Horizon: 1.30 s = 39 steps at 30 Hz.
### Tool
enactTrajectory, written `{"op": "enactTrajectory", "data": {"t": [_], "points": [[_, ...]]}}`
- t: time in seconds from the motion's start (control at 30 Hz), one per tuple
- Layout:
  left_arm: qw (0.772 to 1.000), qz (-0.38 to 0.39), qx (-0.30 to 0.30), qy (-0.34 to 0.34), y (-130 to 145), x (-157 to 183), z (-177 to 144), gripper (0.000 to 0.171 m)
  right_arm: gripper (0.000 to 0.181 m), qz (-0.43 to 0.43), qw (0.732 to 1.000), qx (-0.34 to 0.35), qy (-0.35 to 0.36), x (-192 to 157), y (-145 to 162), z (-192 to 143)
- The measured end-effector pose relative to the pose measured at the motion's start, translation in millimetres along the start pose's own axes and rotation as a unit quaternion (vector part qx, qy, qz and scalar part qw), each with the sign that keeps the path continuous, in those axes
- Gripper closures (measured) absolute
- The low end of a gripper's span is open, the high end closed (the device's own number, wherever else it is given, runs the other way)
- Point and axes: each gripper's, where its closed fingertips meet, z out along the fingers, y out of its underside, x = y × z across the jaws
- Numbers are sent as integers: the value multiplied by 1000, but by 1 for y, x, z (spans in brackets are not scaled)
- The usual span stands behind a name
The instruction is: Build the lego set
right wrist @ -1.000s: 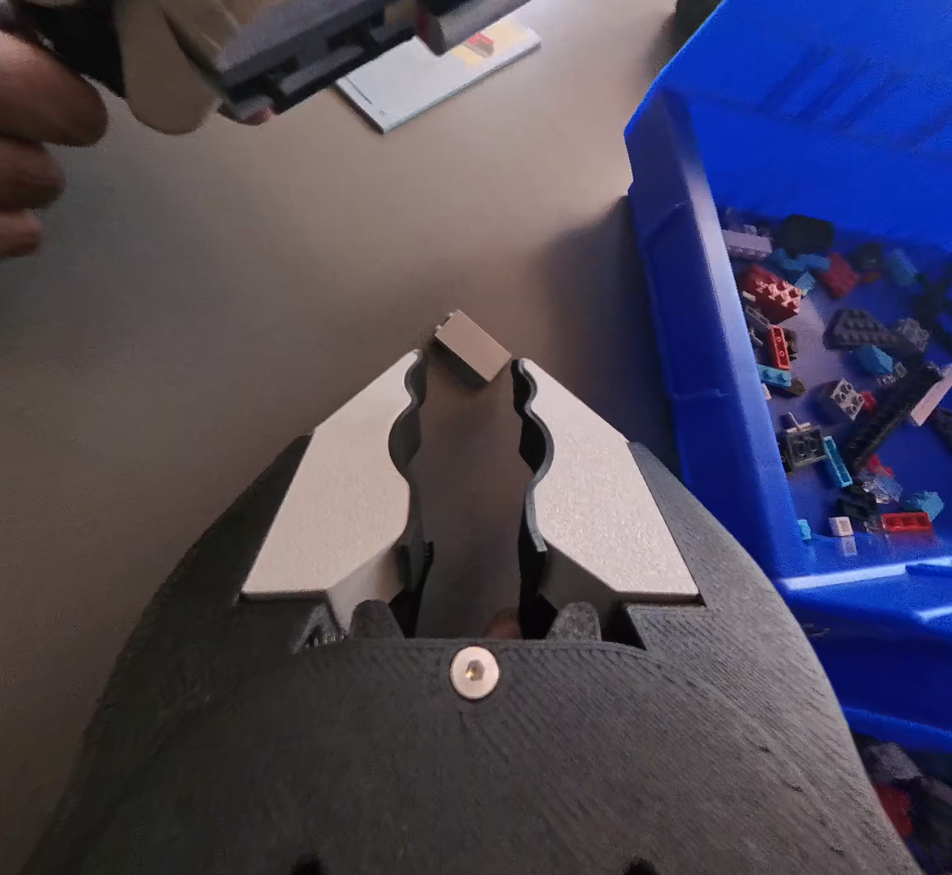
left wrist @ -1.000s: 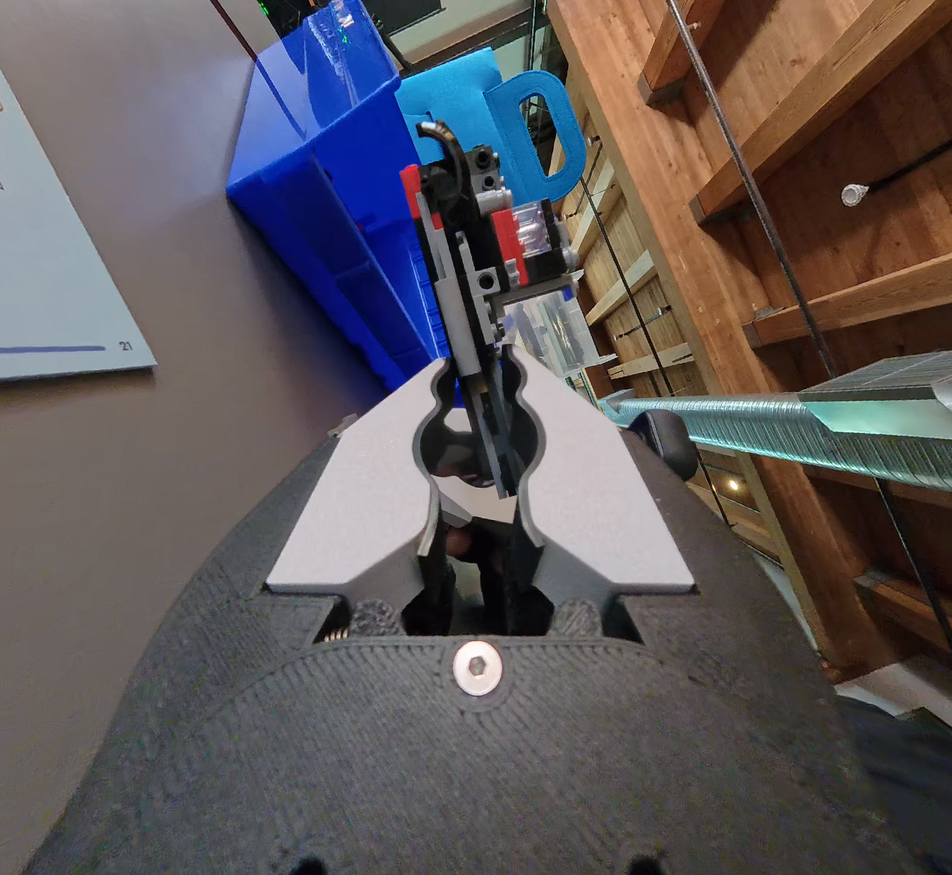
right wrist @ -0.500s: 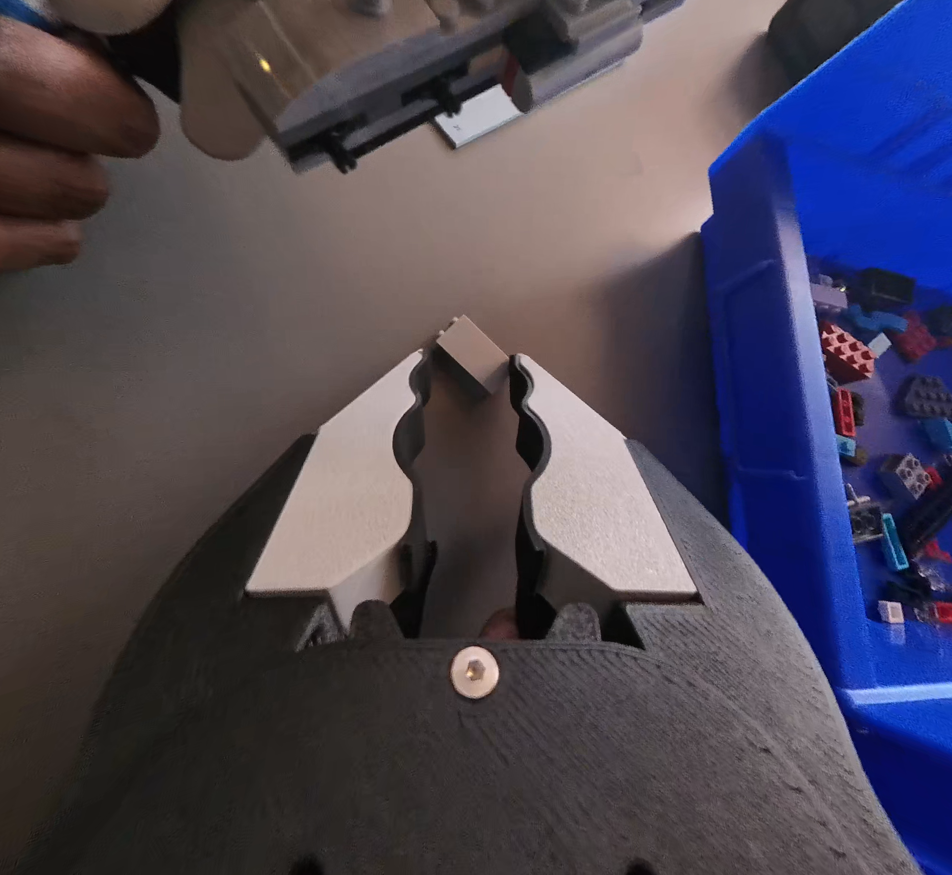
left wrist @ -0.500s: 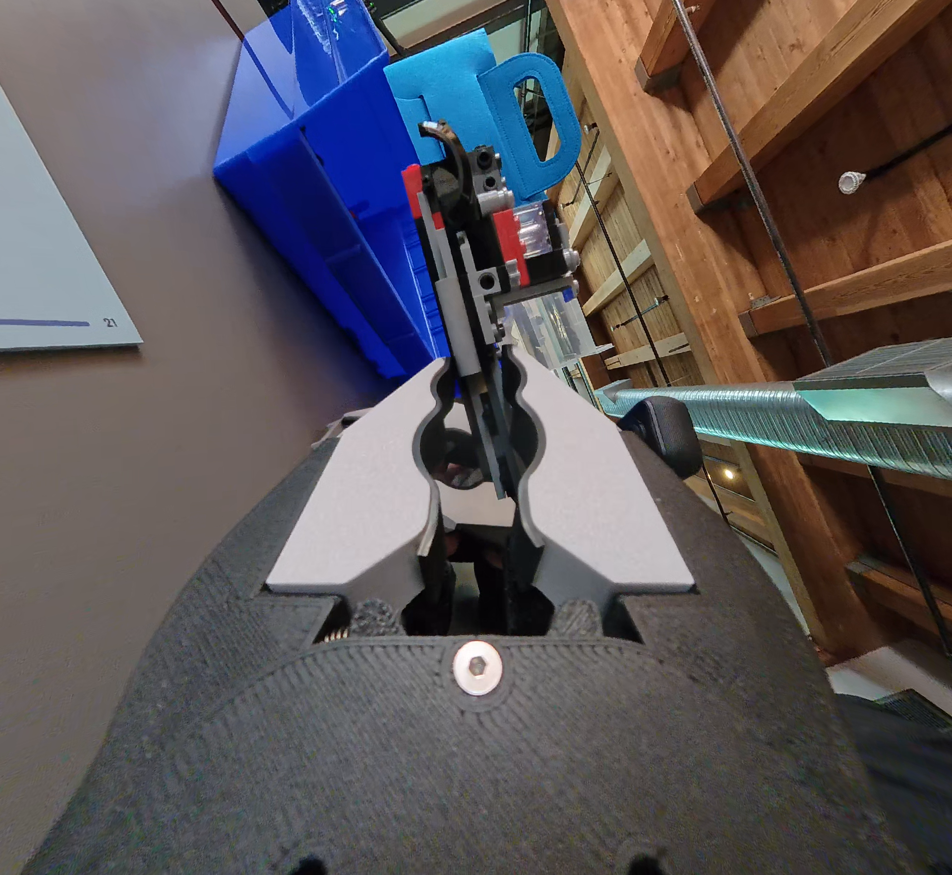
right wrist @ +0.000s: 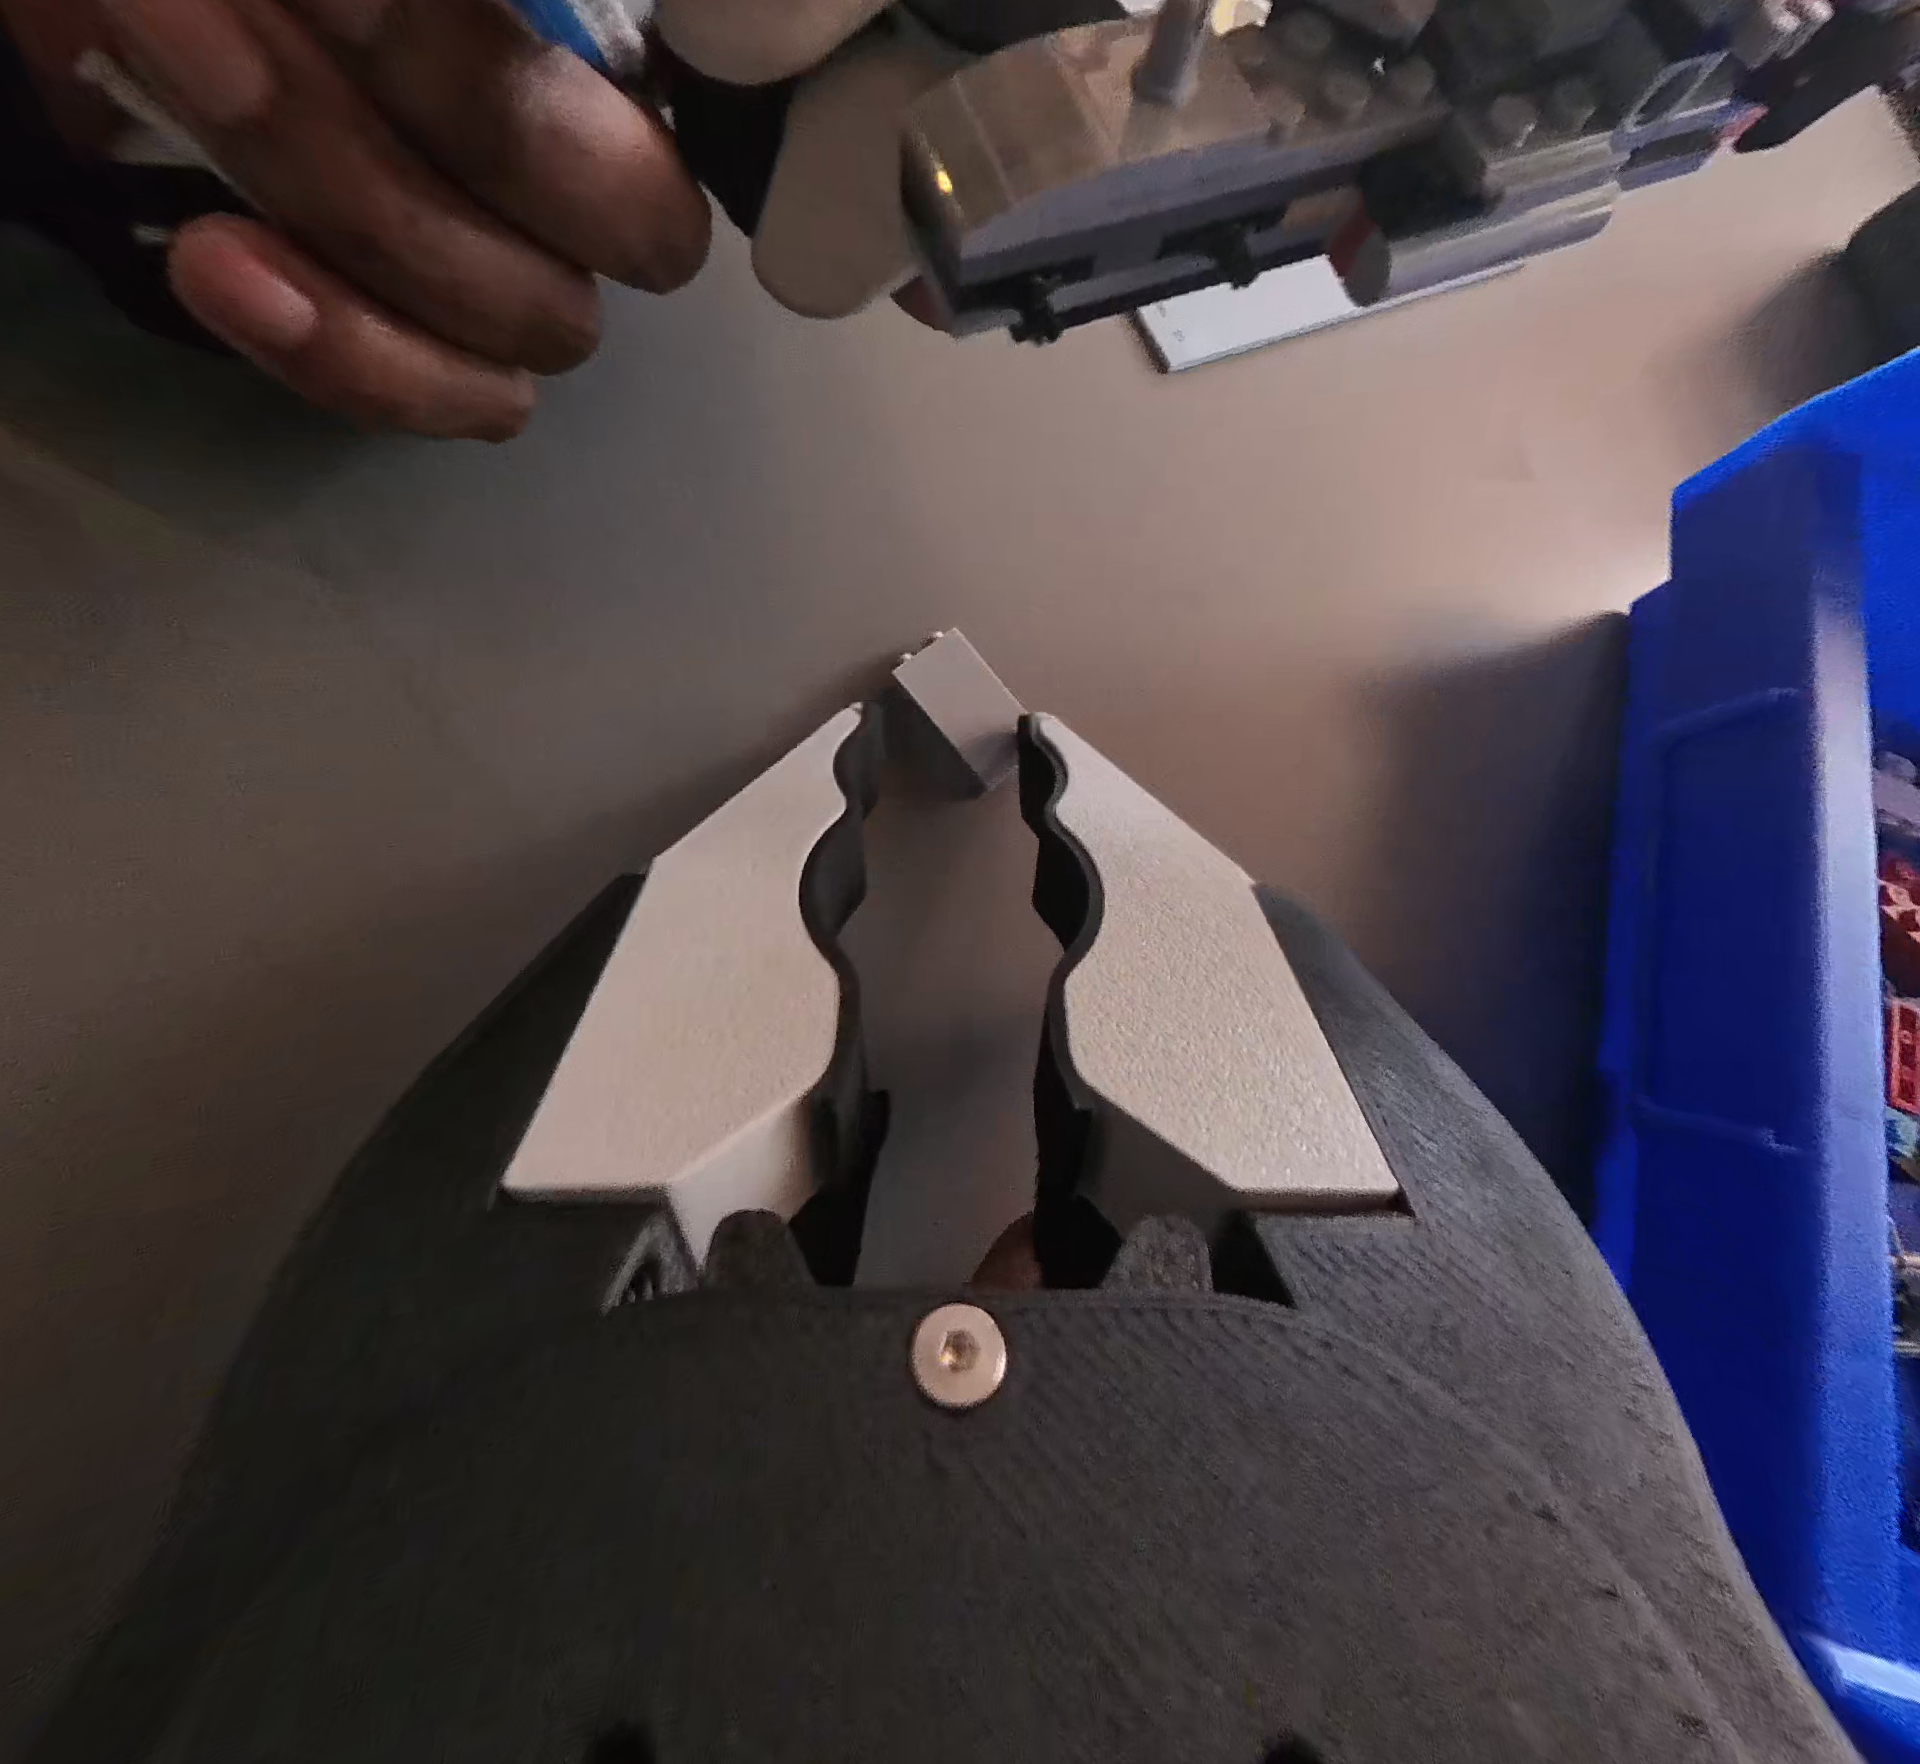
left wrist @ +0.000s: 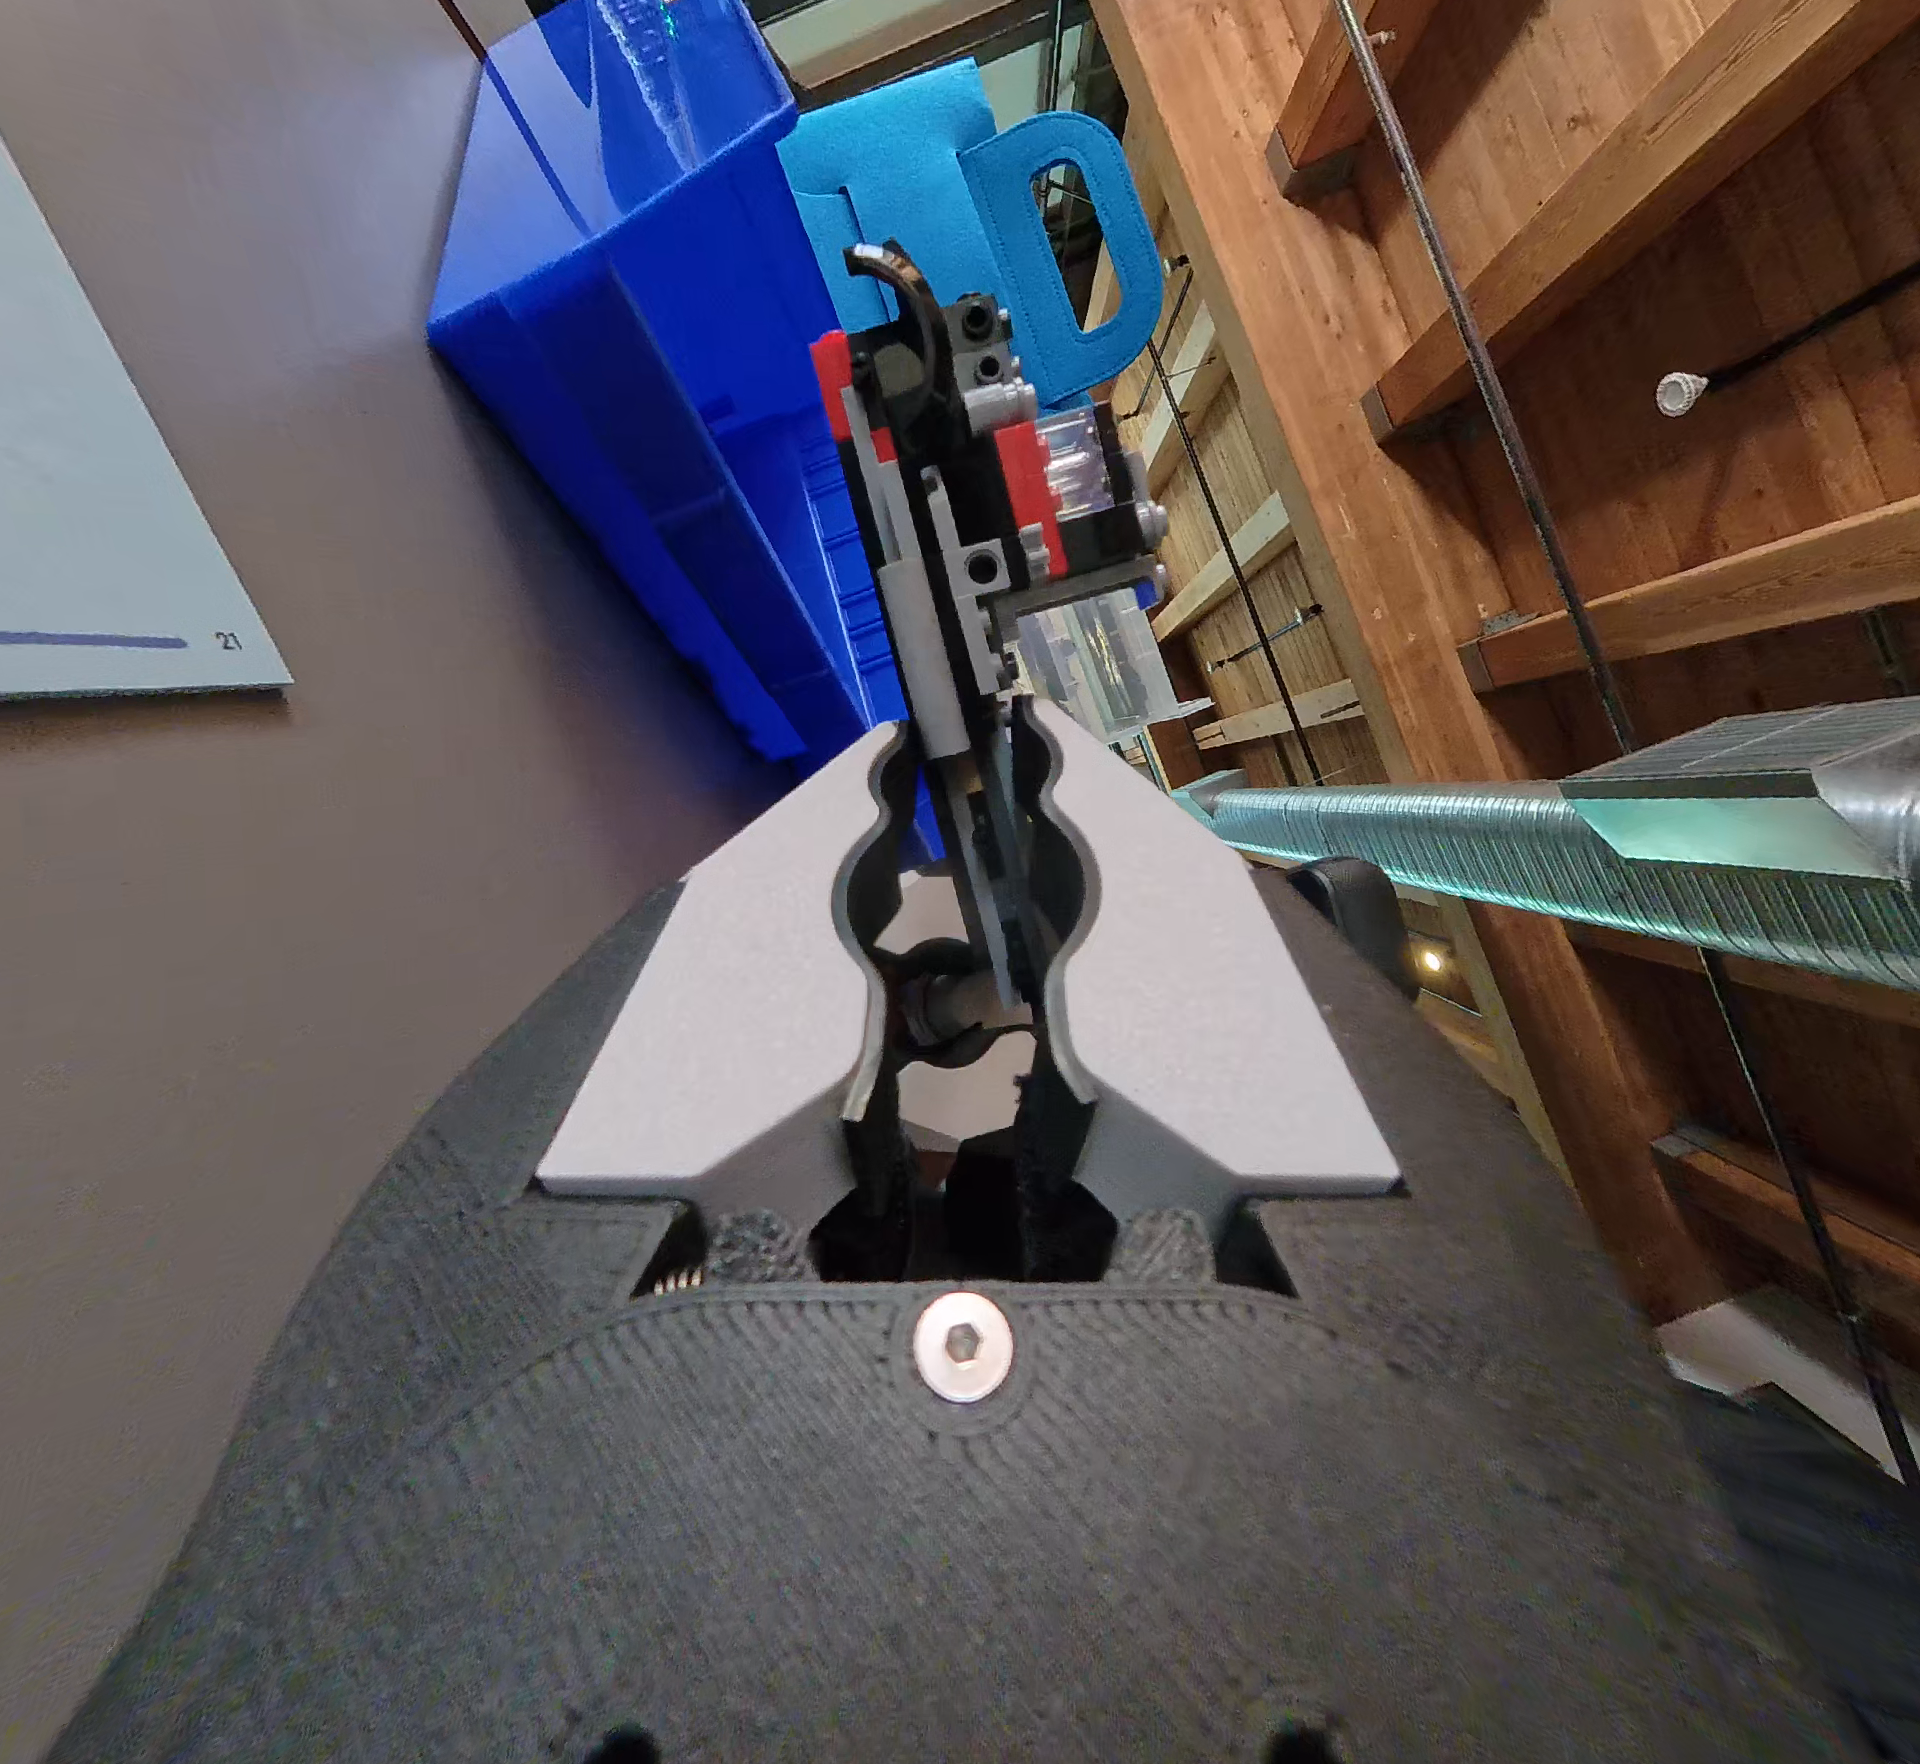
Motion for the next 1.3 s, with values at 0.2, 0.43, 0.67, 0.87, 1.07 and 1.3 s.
{"op": "enactTrajectory", "data": {"t": [0.2,0.43,0.67,0.87,1.07,1.3], "points": [[1000,-5,-1,2,0,0,0,153,150,-3,1000,4,-21,-6,-1,-1],[1000,-9,0,2,-1,-1,0,153,146,8,1000,3,-8,-1,0,-2],[1000,-14,1,3,-3,-2,-1,153,135,39,998,-13,40,6,7,-8],[1000,-15,6,1,-5,-4,-1,153,133,111,991,-4,70,12,1,-8],[1000,-8,8,-3,-6,-4,-1,153,133,143,984,-14,108,14,-2,-3],[1000,-6,9,-6,-6,-5,-2,153,133,146,980,-27,130,16,1,-3]]}}
